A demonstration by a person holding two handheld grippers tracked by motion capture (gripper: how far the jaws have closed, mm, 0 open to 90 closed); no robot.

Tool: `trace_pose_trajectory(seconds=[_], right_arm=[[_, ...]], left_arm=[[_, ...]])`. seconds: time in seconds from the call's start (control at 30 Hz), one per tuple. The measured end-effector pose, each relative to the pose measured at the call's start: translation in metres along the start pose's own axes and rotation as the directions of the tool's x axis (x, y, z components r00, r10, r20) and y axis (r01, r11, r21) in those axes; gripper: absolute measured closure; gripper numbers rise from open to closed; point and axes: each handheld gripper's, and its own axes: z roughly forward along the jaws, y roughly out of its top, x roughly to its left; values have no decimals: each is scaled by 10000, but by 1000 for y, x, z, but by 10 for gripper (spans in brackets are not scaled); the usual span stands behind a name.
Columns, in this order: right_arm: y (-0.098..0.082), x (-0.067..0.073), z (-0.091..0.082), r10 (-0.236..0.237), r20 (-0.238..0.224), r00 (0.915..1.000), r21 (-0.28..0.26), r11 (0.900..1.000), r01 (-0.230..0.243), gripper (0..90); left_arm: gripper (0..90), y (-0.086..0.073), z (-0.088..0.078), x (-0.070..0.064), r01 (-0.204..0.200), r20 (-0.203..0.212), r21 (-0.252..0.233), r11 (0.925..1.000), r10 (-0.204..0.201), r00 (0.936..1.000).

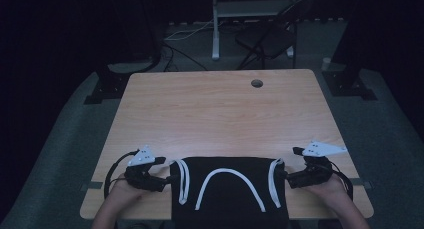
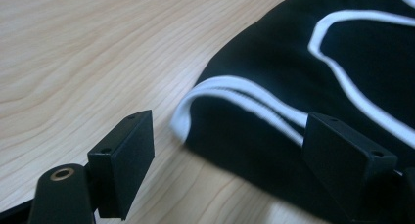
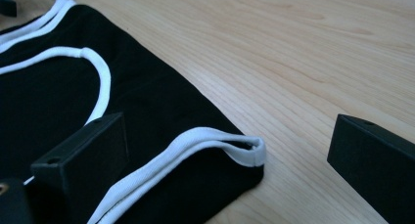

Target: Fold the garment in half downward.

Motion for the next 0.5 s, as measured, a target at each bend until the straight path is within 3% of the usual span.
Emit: trace_pose_trajectory(seconds=[0.23, 0.5], right_arm=[[3, -4, 11, -182, -375, 9991, 426, 9989, 198, 19], [-1, -15, 26, 85, -616, 9981, 977, 9952, -24, 20]], left_arm=[[198, 11, 11, 7, 98, 33, 356, 9993, -100, 9999], [198, 17, 27, 12, 98, 32, 730, 9973, -100, 9999]])
